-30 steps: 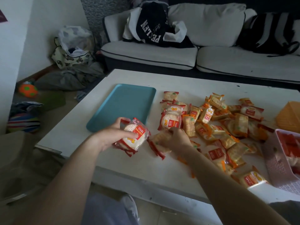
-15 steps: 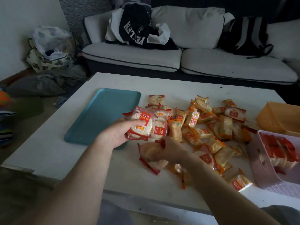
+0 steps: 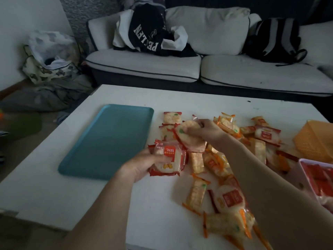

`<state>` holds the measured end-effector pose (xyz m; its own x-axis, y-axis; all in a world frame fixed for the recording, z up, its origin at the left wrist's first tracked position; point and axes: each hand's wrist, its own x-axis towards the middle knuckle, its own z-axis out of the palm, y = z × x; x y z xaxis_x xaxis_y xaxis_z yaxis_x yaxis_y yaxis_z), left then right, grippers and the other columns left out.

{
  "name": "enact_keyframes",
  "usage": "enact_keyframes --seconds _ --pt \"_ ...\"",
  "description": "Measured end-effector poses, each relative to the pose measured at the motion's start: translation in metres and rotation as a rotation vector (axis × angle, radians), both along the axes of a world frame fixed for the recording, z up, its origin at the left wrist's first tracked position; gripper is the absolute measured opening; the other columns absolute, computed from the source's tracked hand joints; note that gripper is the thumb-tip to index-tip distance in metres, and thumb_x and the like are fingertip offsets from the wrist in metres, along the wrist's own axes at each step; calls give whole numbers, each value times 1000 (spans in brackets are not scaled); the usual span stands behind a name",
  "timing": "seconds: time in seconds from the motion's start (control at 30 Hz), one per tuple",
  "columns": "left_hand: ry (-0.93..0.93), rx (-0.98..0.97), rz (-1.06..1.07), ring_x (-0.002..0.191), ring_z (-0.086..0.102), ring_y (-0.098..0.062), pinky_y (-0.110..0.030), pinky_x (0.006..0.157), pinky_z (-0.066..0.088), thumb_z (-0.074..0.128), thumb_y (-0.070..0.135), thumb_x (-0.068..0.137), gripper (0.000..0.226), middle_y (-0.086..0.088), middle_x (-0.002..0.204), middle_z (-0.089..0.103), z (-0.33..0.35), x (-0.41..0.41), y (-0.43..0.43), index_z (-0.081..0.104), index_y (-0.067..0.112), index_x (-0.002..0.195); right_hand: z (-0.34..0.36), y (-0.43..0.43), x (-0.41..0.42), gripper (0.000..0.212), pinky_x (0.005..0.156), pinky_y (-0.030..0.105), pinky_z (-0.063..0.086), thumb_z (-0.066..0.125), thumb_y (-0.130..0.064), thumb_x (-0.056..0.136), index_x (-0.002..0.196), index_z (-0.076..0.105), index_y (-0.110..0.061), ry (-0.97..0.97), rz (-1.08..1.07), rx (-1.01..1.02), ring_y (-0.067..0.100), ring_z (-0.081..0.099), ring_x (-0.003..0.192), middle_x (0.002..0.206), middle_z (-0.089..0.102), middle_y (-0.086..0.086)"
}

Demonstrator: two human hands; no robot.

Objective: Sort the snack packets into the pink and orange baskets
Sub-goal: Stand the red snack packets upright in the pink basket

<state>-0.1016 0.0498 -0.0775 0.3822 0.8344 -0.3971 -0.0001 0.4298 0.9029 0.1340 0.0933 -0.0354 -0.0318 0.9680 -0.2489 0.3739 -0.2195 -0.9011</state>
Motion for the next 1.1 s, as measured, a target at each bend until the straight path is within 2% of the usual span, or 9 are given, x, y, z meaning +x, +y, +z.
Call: enact_keyframes --seconds 0.1,0.23,0.3,0.4,0.53,0.63,0.8,0.9,1.1 --pt "-4 -8 13 102 74 -30 -44 86 58 84 12 62 58 -12 110 77 -2 5 2 70 15 118 -10 16 -6 118 88 44 61 84 -82 31 125 60 -16 -74 76 -103 24 74 96 110 73 5" --pt "-48 -38 74 101 73 -32 -44 85 57 80 15 66 49 -16 111 76 -5 6 5 72 16 114 -15 18 -7 116 91 47 60 91 -71 33 126 53 -13 41 37 -178 28 73 99 114 71 7" --pt "-75 -48 90 106 71 -36 -49 91 52 78 18 69 47 -18 114 75 -6 7 5 72 18 115 -16 16 -6 101 92 50 59 95 -55 51 128 55 -5 148 52 -198 32 75 99 112 75 12" --pt "-115 -86 143 109 69 -39 -49 95 51 77 17 70 47 -22 115 73 -6 10 4 71 13 117 -17 11 -6 63 96 48 57 84 -32 79 128 59 0 237 58 -237 31 74 102 111 76 14" --pt "-137 -137 191 109 69 -39 -48 99 48 74 13 79 43 -24 115 73 -3 10 1 69 7 121 -12 4 -12 44 84 38 61 76 -23 88 124 62 -3 329 73 -288 27 74 98 110 76 13" --pt "-132 -186 227 107 72 -36 -51 102 52 78 20 66 58 -20 112 75 1 8 -3 68 9 122 -8 -5 -18 27 73 34 59 72 -22 92 116 64 -13 373 76 -321 23 74 91 104 77 8" --pt "-198 -141 282 96 75 -32 -47 90 58 74 20 67 52 -19 108 76 15 -2 -6 68 10 118 4 -18 -30 31 67 34 58 71 -29 93 119 62 -15 396 45 -221 25 71 93 105 74 9" --pt "-264 -48 276 86 76 -27 -43 83 61 72 18 69 40 -15 99 77 34 -1 -11 70 13 108 18 -27 -31 39 76 46 61 72 -32 92 125 60 -16 409 -5 -158 34 70 102 114 72 15" --pt "-332 111 190 84 75 -25 -39 76 61 70 15 71 38 -13 98 76 81 51 -34 69 16 109 71 -79 21 30 75 51 61 74 -28 90 117 64 -18 444 -163 20 30 73 90 105 75 11"
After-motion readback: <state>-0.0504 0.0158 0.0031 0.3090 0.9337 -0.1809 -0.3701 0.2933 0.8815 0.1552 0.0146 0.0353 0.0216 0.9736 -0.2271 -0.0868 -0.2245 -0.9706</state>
